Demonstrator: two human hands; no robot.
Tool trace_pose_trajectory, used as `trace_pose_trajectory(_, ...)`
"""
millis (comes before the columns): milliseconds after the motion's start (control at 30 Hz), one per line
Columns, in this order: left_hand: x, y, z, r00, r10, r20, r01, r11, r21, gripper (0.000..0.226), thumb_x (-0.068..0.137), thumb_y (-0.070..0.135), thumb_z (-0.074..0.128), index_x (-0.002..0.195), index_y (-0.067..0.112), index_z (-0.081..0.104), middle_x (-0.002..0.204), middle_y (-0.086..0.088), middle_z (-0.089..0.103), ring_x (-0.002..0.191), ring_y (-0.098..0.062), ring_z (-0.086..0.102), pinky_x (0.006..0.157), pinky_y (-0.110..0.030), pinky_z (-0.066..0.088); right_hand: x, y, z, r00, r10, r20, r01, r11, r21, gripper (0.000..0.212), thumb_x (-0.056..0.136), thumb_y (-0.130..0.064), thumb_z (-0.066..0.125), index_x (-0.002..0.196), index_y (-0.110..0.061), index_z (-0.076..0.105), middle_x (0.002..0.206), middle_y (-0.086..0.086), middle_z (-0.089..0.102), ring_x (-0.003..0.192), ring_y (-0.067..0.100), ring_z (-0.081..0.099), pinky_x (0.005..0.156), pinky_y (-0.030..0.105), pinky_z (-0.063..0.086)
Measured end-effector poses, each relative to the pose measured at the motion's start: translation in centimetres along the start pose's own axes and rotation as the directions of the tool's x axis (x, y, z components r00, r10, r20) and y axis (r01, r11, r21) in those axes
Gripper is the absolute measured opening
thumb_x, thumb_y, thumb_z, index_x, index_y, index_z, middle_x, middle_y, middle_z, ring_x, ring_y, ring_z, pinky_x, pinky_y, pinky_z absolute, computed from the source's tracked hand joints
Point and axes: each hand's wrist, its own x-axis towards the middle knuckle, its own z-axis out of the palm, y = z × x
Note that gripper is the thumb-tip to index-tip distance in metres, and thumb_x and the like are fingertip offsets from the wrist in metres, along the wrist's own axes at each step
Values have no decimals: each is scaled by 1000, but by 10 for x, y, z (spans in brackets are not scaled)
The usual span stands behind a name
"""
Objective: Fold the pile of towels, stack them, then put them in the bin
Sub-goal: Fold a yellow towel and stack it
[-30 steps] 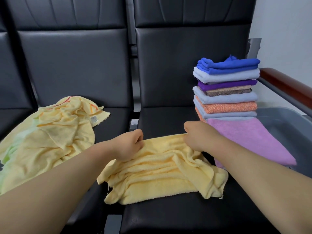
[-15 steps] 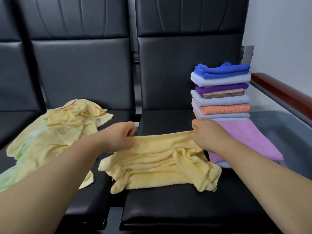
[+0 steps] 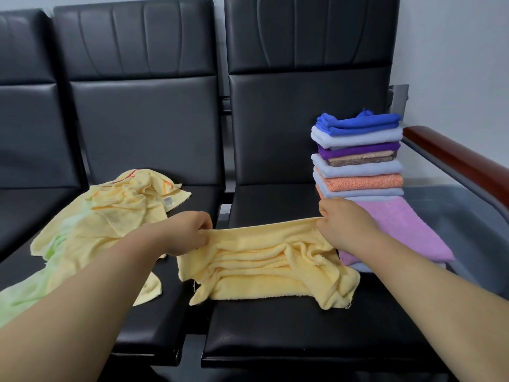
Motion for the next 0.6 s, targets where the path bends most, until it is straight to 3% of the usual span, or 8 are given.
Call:
trace_pose_trajectory(233,-1,-5,5,999,15,31,-16,999,52,4,99,30,53,97,27,56,101,4,60,87,-14,58,74,-32,49,-4,0,1,1000,10,-6,-10,1000,-4,25,94,-15,52,72,-19,39,79,-2,51,68,17,45,55,32,31)
trace_pose_trajectory(367,1,-9,8,1000,25,2,-25,999,28,14,100,33,53,90,24,47,91,2,58,75,-15,49,67,-31,42,-5,1,2,1000,10,-13,-10,1000,1,26,93,-14,53,71,-19,39,79,-3,50,68,15,44,54,31,28)
trace_pose_trajectory(600,-3,-11,0,998,36,-57,-44,987,-154,34,100,45,57,87,20,39,80,3,46,69,-14,40,63,-30,37,-4,7,4,999,44,0,-44,999,17,23,93,-15,53,74,-20,42,79,-4,51,68,13,46,56,31,32)
